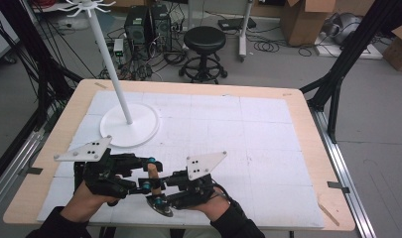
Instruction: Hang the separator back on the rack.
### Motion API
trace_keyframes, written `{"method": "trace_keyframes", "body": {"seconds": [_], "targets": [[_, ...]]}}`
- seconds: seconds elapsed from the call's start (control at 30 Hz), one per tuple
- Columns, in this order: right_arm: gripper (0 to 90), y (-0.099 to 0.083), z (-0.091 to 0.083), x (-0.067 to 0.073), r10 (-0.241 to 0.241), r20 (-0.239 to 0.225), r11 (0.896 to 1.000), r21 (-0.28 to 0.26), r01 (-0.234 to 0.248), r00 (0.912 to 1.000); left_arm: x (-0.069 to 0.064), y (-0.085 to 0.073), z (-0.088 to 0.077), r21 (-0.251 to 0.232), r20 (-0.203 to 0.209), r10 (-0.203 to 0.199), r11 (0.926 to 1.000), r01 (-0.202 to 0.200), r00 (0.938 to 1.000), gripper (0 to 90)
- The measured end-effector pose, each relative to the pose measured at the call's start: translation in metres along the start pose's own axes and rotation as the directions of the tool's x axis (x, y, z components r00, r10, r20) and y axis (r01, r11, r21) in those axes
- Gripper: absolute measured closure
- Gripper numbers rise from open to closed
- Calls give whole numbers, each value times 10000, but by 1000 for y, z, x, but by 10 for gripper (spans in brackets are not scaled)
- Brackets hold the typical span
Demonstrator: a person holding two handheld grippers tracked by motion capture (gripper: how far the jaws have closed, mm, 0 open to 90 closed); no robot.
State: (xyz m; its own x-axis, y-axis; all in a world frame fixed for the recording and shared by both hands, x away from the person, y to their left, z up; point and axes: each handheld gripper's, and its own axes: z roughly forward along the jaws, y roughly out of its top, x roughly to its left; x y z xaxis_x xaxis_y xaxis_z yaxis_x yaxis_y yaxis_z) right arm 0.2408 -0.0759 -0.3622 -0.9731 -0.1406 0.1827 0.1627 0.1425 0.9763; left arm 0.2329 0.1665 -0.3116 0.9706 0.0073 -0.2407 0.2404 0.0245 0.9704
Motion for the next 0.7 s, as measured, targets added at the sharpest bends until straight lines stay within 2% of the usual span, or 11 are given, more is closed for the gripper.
{"method": "trace_keyframes", "body": {"seconds": [0.1,0.2,0.23,0.27,0.3,0.37,0.47,0.57,0.7], "targets": [[704,0,0,0,47,-149,10000,62,-47,9999,-1,-1,0,74,69,304,9995,-304,9995,694],[701,-1,0,-1,189,-228,9998,45,-188,9996,-2,-1,1,95,-167,430,9990,-428,9989,724],[681,-1,0,-2,271,-216,9996,30,-270,9994,-2,0,1,86,-407,430,9991,-427,9982,727],[566,-1,0,-2,299,39,9995,-44,-299,9995,-2,0,1,68,-684,474,9989,-471,9965,727],[506,-1,0,-2,471,359,9987,-189,-464,9982,-2,0,1,64,-1017,481,9988,-477,9936,728],[473,-1,-1,-3,535,927,9983,-297,-510,9943,-1,1,1,-20,-1546,356,9993,-363,9873,728],[538,0,-3,-2,323,1733,9988,-419,-254,9843,-2,1,2,-257,-2110,216,9993,-276,9772,729],[614,2,-6,-1,278,2141,9982,-583,-156,9764,-4,2,4,-286,-2571,281,9989,-366,9660,729],[602,2,-9,-1,472,2391,9975,-615,-334,9698,-5,3,3,-390,-2981,328,9982,-465,9540,730]]}}
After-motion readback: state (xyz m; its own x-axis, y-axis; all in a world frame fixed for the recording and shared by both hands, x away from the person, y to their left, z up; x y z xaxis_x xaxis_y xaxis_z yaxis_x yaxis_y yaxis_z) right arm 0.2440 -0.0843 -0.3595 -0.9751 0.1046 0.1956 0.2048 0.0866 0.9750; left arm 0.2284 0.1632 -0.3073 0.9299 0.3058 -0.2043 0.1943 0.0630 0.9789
